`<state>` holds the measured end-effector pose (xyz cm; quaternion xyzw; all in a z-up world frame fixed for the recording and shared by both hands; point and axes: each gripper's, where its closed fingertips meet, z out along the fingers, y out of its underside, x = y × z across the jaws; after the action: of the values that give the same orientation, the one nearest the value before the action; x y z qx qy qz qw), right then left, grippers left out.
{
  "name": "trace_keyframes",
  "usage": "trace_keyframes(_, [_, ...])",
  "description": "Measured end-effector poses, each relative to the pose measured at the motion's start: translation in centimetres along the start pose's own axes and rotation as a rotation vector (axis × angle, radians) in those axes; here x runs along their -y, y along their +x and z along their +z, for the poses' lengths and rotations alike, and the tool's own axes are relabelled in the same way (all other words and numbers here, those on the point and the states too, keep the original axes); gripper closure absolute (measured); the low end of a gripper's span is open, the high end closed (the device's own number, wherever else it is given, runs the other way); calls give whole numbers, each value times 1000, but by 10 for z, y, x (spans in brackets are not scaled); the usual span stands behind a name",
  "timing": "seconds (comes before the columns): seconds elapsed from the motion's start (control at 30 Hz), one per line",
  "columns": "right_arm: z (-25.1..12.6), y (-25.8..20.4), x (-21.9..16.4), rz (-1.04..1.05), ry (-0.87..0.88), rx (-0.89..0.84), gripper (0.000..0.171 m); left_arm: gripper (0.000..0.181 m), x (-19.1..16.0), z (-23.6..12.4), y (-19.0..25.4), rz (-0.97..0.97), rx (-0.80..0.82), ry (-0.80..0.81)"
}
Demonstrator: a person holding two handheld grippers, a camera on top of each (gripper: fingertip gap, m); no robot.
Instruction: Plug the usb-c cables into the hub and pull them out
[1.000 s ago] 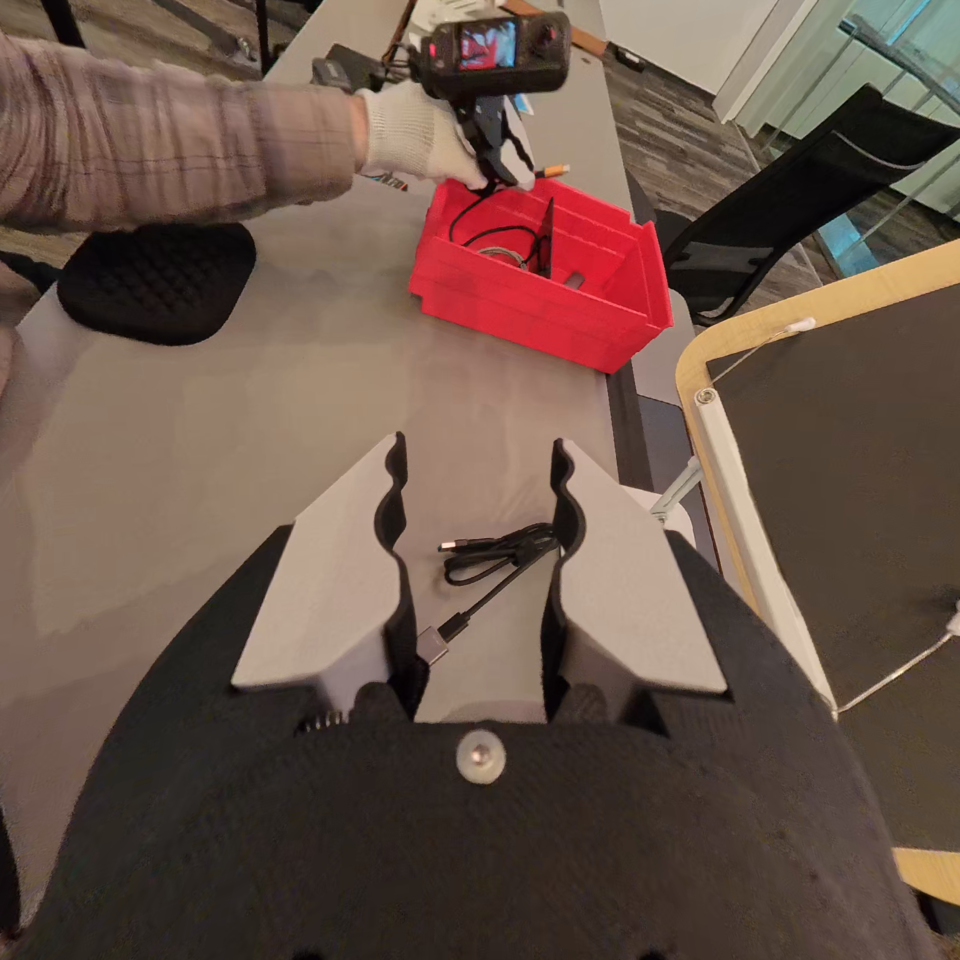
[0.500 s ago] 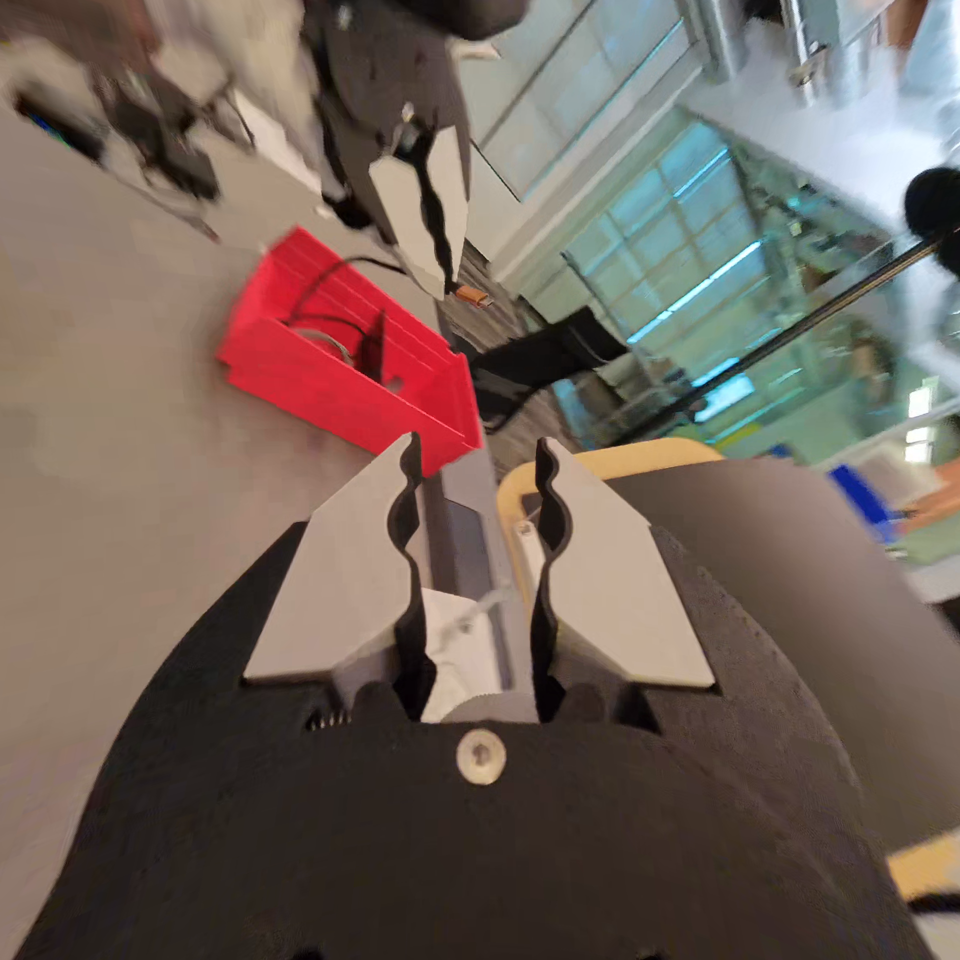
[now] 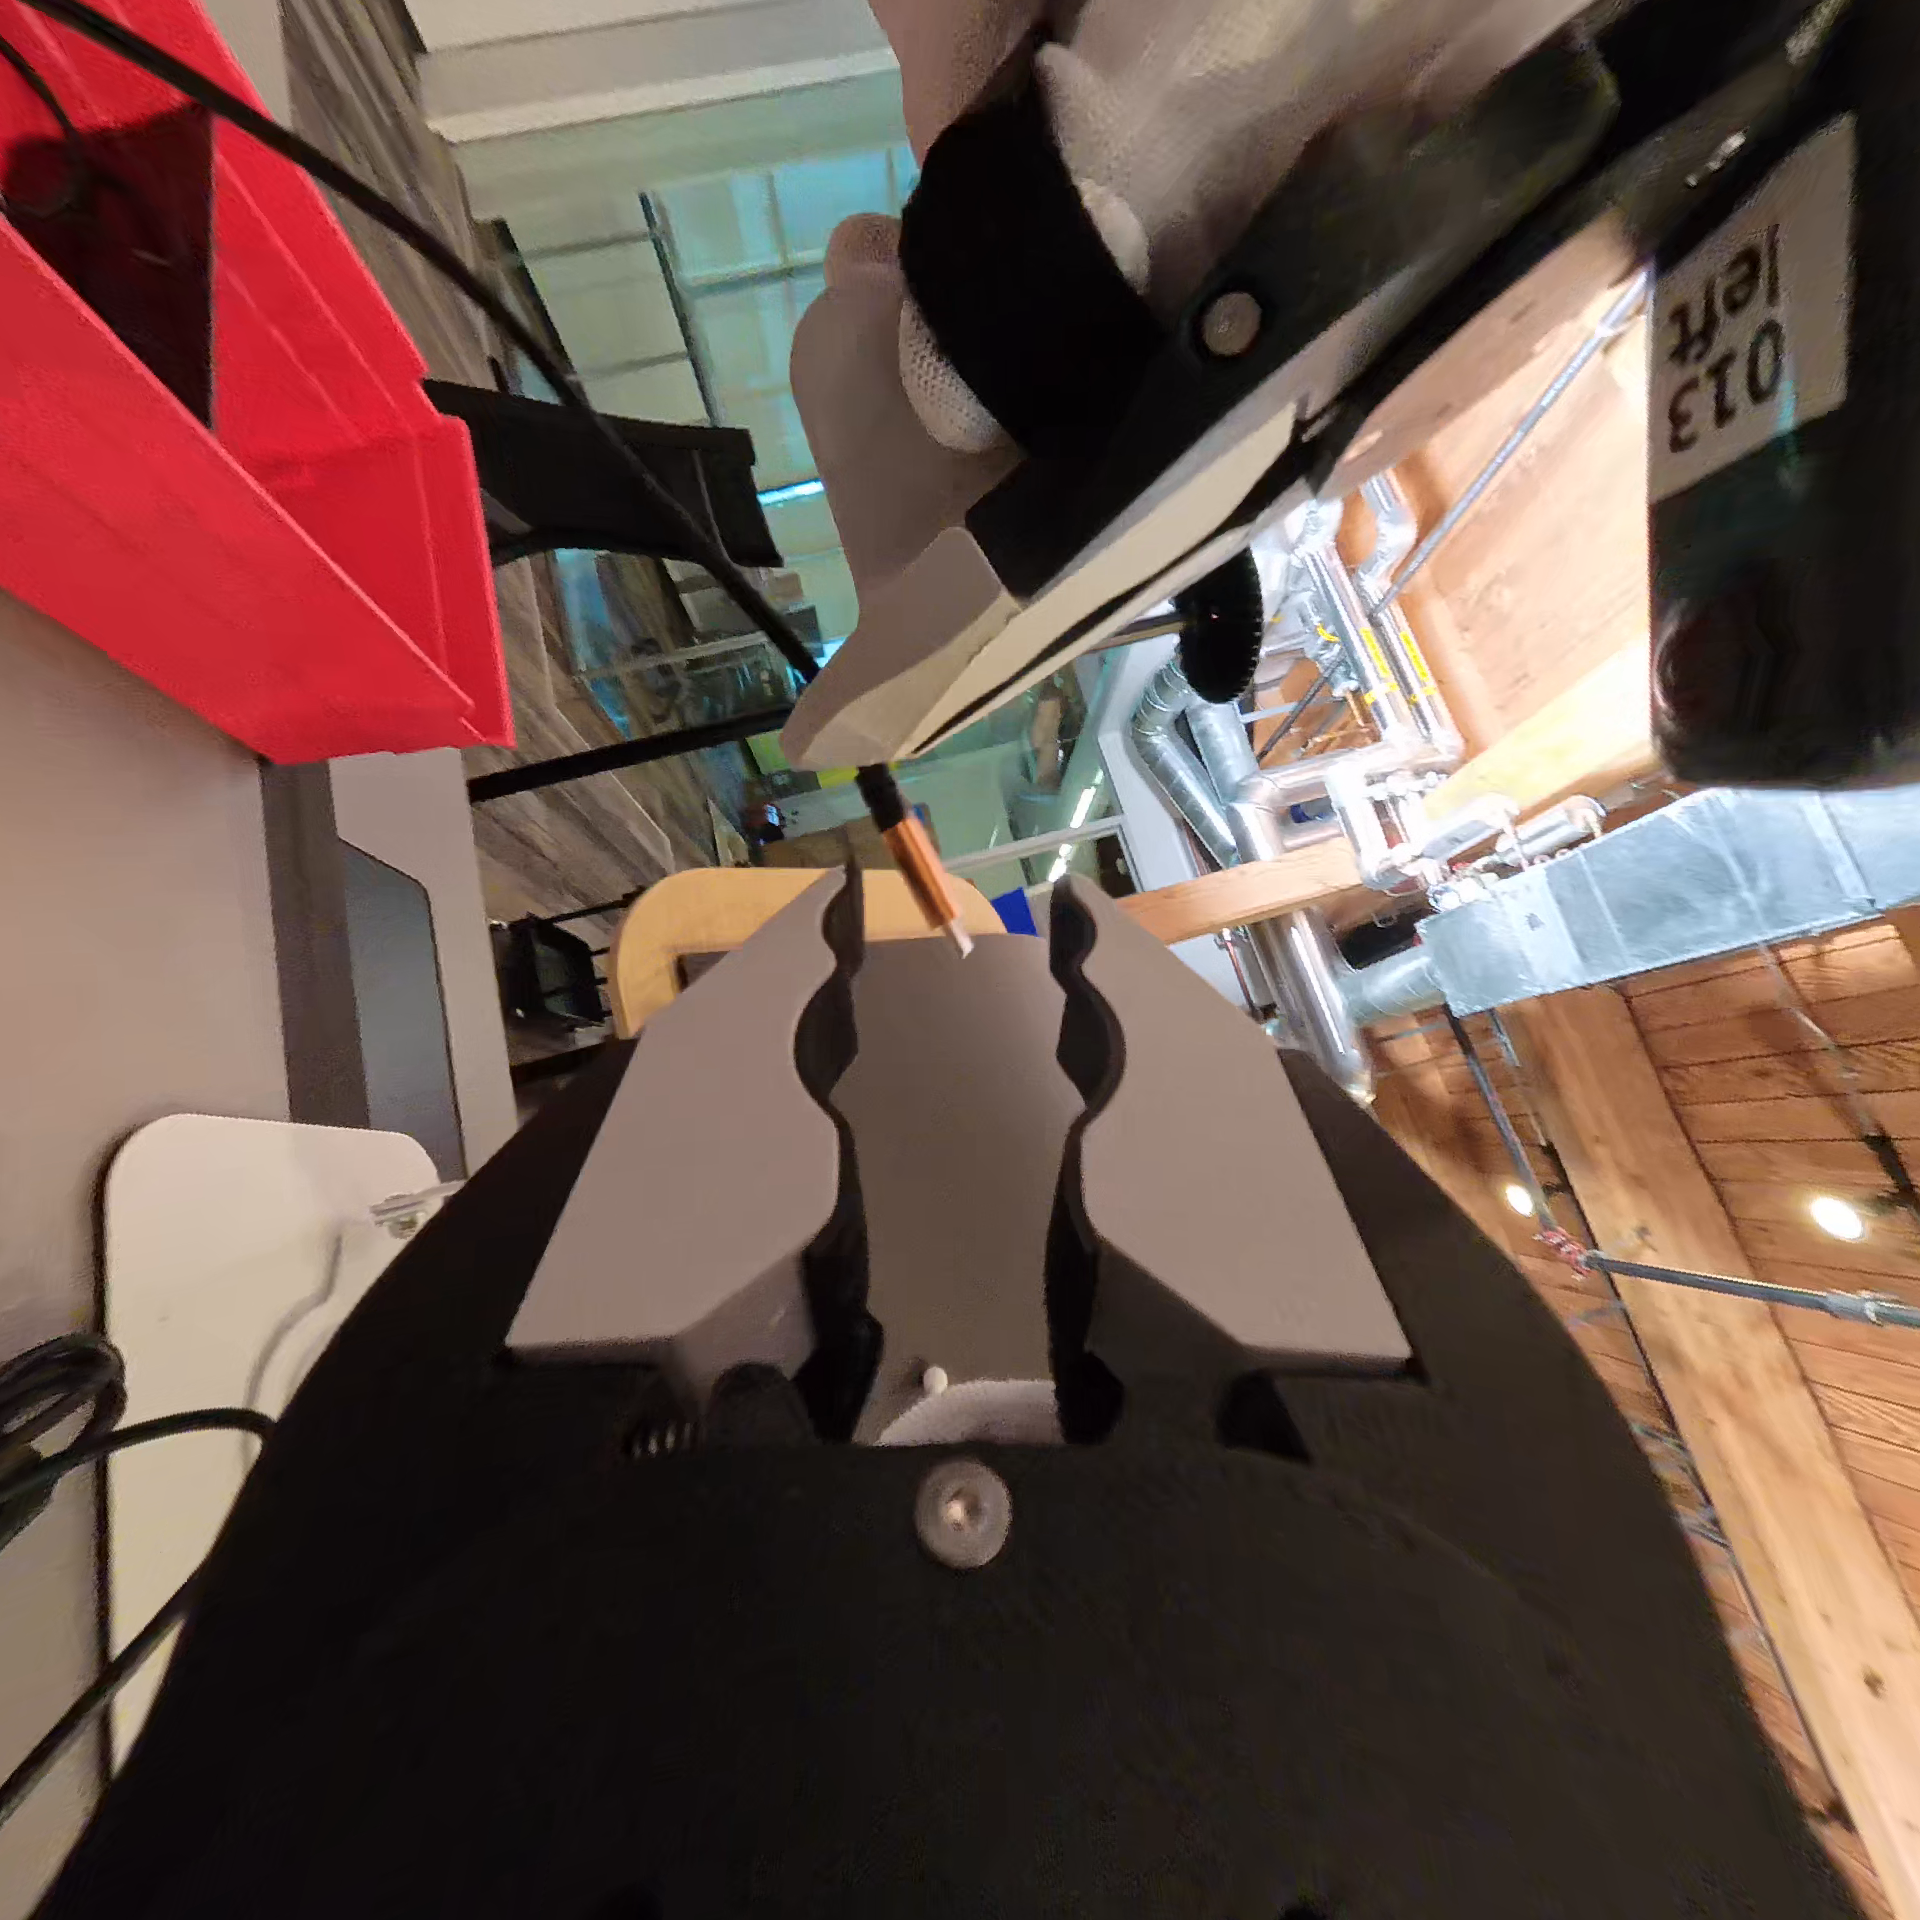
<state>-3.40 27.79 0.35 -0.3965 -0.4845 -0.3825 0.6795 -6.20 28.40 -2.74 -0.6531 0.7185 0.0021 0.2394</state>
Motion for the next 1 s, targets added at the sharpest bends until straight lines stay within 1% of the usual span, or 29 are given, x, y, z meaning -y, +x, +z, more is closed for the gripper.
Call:
trace_keyframes(0.1, [2, -7, -8, -7, -16, 23, 160, 177, 12, 4, 10, 14, -60, -25])
trace_keyframes(0.2, [1, -8, -18, 2, -32, 26, 166, 178, 21, 4, 8, 3, -89, -28])
trace_keyframes(0.3, [-1, -2, -22, 90, -13, 27, 168, 177, 32, -2, 9, -21, -130, 22])
trace_keyframes(0.4, [-4, 11, -29, 197, 0, 6, 168, 176, 49, -13, 5, -67, -124, 148])
trace_keyframes(0.5, [-9, 24, -34, 313, 31, -20, 168, 160, 66, -32, -2, -128, -98, 370])
trace_keyframes(0.53, [-10, 28, -36, 334, 35, -31, 168, 152, 69, -37, -3, -150, -93, 445])
trace_keyframes(0.57, [-10, 30, -36, 338, 34, -33, 168, 148, 75, -44, -5, -163, -72, 541])
trace_keyframes(0.63, [-11, 31, -34, 353, 42, -26, 168, 138, 81, -51, -2, -182, -58, 674])
trace_keyframes(0.67, [-11, 32, -32, 357, 41, -30, 168, 138, 82, -52, -3, -194, -20, 720])
trace_keyframes(0.7, [-11, 31, -30, 345, 42, -30, 168, 140, 80, -48, -4, -202, 23, 725])
trace_keyframes(0.77, [-11, 35, -28, 357, 31, -50, 168, 140, 76, -36, -2, -212, 54, 704])
trace_keyframes(0.8, [-10, 34, -27, 355, 24, -50, 168, 140, 76, -32, 1, -232, 36, 710])
trace_keyframes(0.83, [-10, 34, -28, 336, 11, -57, 168, 146, 76, -29, 4, -257, 5, 721])
trace_keyframes(0.87, [-10, 34, -28, 331, 8, -66, 168, 147, 77, -29, 4, -278, 1, 740])
trace_keyframes(0.93, [-10, 33, -27, 336, 23, -58, 168, 155, 80, -31, 3, -285, 14, 787])
trace_keyframes(1.0, [-10, 34, -28, 334, 24, -60, 168, 157, 82, -31, 5, -301, -16, 799])
